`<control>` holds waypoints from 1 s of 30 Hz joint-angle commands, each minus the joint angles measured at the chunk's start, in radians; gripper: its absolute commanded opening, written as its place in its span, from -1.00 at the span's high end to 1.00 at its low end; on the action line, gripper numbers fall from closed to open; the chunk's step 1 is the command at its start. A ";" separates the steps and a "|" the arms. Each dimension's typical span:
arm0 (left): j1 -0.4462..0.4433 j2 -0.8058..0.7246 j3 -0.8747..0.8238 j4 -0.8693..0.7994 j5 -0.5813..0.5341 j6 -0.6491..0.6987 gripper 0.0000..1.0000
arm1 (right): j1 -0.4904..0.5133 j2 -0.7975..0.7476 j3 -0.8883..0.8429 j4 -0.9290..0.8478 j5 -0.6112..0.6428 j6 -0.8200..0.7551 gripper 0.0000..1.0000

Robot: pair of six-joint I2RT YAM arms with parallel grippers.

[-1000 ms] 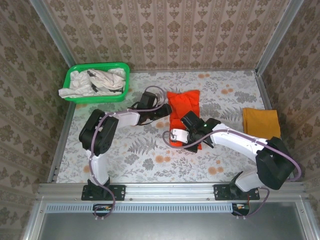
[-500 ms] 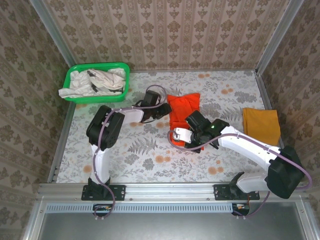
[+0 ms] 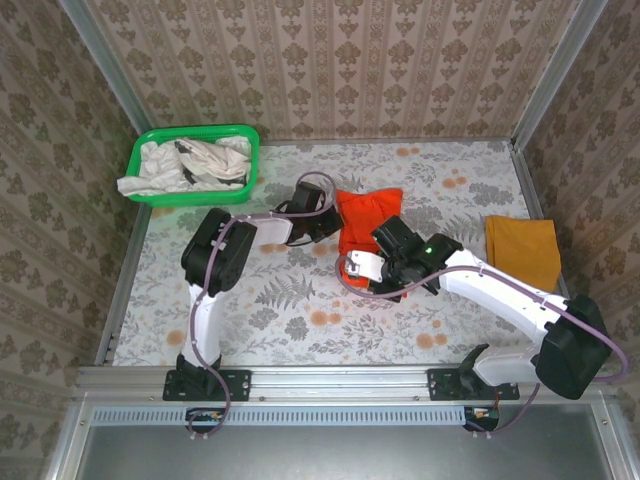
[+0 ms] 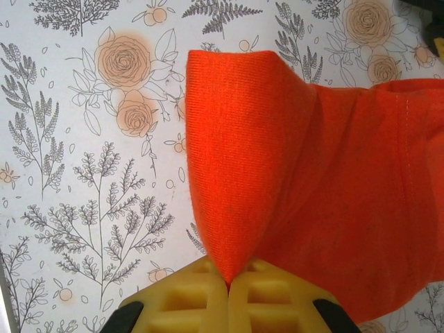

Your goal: Fold and stack the t-shirts

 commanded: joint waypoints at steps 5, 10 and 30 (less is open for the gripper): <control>-0.025 -0.021 -0.115 0.015 0.040 -0.033 1.00 | 0.007 -0.022 0.101 -0.134 -0.033 -0.025 1.00; -0.030 -0.046 -0.216 0.056 0.072 -0.071 1.00 | -0.010 0.024 0.183 -0.178 0.025 -0.099 1.00; 0.028 0.015 -0.216 0.010 0.123 -0.012 1.00 | -0.275 0.512 0.688 -0.223 0.082 -0.381 1.00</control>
